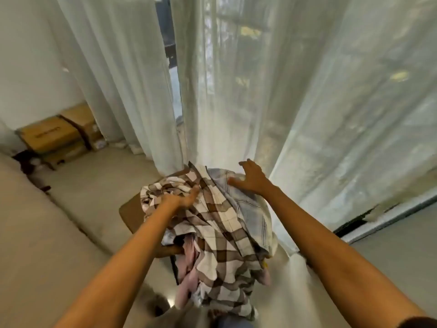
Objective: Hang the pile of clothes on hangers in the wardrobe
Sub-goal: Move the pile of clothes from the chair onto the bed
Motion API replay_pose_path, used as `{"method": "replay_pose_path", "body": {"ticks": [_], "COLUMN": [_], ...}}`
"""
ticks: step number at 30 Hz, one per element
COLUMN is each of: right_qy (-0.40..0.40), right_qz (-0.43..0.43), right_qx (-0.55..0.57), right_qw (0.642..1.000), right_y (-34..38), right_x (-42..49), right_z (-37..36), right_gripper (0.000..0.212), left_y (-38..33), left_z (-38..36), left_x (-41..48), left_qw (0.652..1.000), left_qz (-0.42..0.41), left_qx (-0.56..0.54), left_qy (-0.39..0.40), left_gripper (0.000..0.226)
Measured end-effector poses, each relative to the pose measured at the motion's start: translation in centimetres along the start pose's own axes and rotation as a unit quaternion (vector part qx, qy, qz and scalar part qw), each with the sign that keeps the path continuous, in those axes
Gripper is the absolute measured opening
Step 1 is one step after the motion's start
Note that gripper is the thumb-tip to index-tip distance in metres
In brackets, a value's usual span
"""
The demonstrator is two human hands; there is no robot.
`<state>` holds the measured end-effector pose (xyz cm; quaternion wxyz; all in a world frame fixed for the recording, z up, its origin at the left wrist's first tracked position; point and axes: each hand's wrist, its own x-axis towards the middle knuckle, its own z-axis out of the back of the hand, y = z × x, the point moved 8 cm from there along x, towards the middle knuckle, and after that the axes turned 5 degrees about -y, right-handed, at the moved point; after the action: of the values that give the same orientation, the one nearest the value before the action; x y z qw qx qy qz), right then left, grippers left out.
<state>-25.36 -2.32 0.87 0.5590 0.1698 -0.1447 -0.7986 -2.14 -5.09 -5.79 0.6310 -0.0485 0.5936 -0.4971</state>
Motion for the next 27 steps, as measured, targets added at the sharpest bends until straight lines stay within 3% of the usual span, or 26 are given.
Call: {"method": "replay_pose_path", "body": {"ticks": [2, 4, 6, 9, 12, 14, 17, 19, 21, 23, 27], "right_qy": [0.059, 0.119, 0.154, 0.178, 0.185, 0.170, 0.189, 0.196, 0.198, 0.210, 0.191], "right_qz": [-0.007, -0.039, -0.072, -0.084, -0.105, -0.130, -0.165, -0.179, -0.170, -0.148, -0.128], "right_qx": [-0.026, -0.001, 0.045, 0.065, 0.063, 0.018, 0.037, 0.067, 0.047, 0.015, 0.008], "right_qw": [0.998, 0.992, 0.984, 0.978, 0.975, 0.977, 0.967, 0.962, 0.964, 0.966, 0.973], "right_y": [-0.4, -0.7, -1.4, -1.8, -2.0, -2.5, -2.7, -2.6, -2.5, -2.0, -1.3], "right_x": [0.9, 0.5, 0.7, 1.3, 1.5, 1.8, 1.8, 1.7, 1.3, 1.1, 0.5], "right_z": [-1.9, -3.8, -5.2, -5.5, -5.9, -5.8, -6.2, -6.5, -6.5, -6.7, -6.9], "right_gripper": [0.107, 0.119, 0.118, 0.118, 0.114, 0.123, 0.145, 0.142, 0.127, 0.117, 0.113], "left_y": [1.2, 4.0, 4.8, 4.8, 4.8, 4.6, 5.4, 5.7, 5.7, 6.5, 8.3], "left_z": [-0.4, -1.3, -1.8, -2.1, -1.9, -1.6, -2.5, -3.4, -4.2, -5.0, -5.8], "left_x": [-0.7, -1.2, -0.3, -0.2, 0.4, 0.4, -0.3, -1.2, -1.1, 1.1, 3.0], "left_qw": [0.988, 0.979, 0.985, 0.988, 0.989, 0.987, 0.947, 0.924, 0.909, 0.902, 0.885], "left_qz": [0.037, 0.114, 0.139, 0.154, 0.127, 0.103, 0.107, 0.114, 0.107, 0.114, 0.130], "left_qx": [0.150, 0.164, 0.105, 0.018, -0.016, -0.060, -0.244, -0.287, -0.340, -0.387, -0.432], "left_qy": [-0.007, 0.030, 0.015, -0.005, -0.072, -0.105, -0.181, -0.227, -0.214, -0.152, -0.113], "left_gripper": [0.108, 0.121, 0.113, 0.120, 0.130, 0.135, 0.137, 0.133, 0.139, 0.145, 0.137]}}
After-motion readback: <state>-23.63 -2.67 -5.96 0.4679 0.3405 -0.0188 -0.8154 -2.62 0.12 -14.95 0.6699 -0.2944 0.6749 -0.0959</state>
